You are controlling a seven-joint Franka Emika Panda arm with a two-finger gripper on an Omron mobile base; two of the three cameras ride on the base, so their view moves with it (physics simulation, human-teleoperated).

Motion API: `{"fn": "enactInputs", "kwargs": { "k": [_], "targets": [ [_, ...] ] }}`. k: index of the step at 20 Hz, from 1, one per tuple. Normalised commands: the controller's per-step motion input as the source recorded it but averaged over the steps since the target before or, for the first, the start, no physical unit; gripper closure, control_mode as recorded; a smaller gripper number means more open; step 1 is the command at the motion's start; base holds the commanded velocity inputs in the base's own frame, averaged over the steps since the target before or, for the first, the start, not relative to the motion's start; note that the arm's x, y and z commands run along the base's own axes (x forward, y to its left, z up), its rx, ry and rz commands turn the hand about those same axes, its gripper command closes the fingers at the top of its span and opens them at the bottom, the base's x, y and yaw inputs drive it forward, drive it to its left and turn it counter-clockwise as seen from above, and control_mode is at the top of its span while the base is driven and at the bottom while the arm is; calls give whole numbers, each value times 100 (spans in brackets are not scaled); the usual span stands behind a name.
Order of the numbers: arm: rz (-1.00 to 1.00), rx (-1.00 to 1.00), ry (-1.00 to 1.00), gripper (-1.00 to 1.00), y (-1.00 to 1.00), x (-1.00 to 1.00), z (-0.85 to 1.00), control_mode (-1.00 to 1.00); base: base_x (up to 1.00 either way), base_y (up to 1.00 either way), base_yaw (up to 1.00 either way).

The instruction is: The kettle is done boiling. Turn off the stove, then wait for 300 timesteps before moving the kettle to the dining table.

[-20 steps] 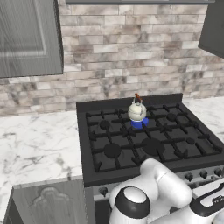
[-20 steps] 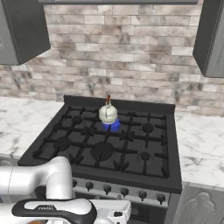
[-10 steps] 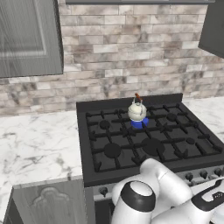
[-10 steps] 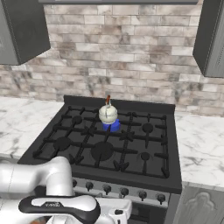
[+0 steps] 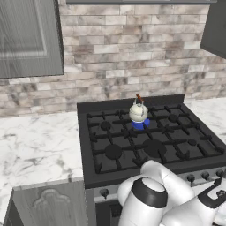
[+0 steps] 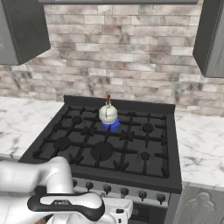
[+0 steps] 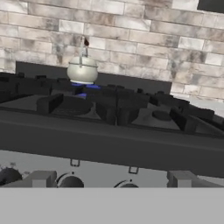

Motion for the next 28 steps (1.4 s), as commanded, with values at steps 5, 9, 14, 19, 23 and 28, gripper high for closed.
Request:
{"fn": "enactInputs", "kwargs": {
  "k": [5, 9, 14, 19, 23, 28],
  "targets": [
    [0, 0, -2, -100, -10, 1, -20, -100, 0, 0, 0],
    [0, 0, -3, -100, -11, 1, -6, -100, 0, 0, 0],
    [0, 0, -1, -100, -7, 7, -2, -100, 0, 0, 0],
    [0, 0, 0, -100, -1, 11, -7, -100, 0, 0, 0],
    [0, 0, 0, -100, 0, 15, -12, -100, 0, 0, 0],
    [0, 0, 0, -100, 0, 15, -18, -100, 0, 0, 0]
  ]
}}
